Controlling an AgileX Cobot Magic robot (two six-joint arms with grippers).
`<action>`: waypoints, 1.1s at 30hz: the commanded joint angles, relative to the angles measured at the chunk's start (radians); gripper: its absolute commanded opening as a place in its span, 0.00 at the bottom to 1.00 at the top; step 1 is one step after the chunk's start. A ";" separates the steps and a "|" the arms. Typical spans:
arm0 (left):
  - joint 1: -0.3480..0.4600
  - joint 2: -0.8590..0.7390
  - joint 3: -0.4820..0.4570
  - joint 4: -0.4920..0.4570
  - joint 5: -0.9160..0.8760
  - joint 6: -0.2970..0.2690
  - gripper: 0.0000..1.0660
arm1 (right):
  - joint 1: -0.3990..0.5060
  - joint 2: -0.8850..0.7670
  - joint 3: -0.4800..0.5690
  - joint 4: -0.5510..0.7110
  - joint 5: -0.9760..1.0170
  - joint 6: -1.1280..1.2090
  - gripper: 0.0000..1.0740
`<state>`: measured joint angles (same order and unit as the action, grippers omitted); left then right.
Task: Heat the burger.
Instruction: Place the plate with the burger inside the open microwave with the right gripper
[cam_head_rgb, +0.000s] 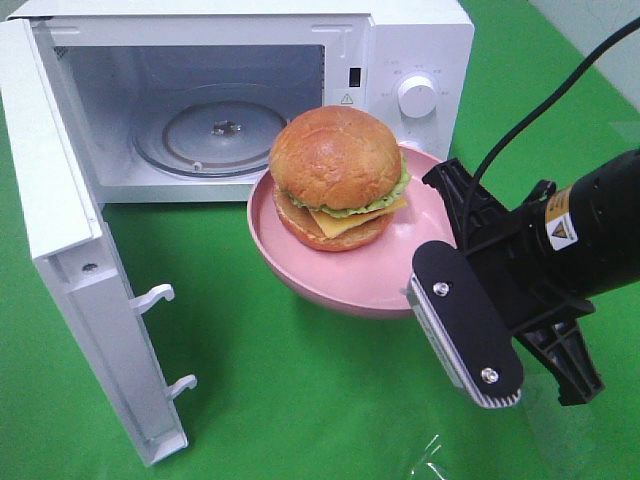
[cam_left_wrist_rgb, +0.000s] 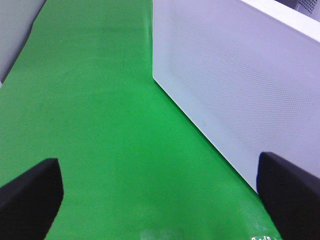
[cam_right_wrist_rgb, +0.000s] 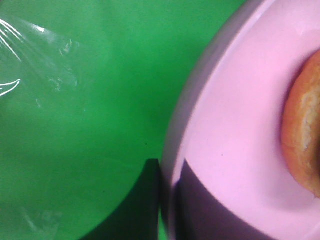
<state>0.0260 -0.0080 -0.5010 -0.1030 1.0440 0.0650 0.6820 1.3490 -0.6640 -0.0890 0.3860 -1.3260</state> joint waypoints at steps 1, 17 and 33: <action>0.001 -0.017 0.002 -0.012 -0.002 -0.002 0.91 | -0.003 0.012 -0.037 -0.012 -0.056 0.022 0.00; 0.001 -0.017 0.002 -0.012 -0.002 -0.002 0.91 | 0.056 0.162 -0.189 -0.072 -0.043 0.099 0.00; 0.001 -0.017 0.002 -0.012 -0.002 -0.002 0.91 | 0.094 0.284 -0.302 -0.112 -0.025 0.123 0.00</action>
<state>0.0260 -0.0080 -0.5010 -0.1030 1.0440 0.0650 0.7760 1.6410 -0.9480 -0.1870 0.4090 -1.2140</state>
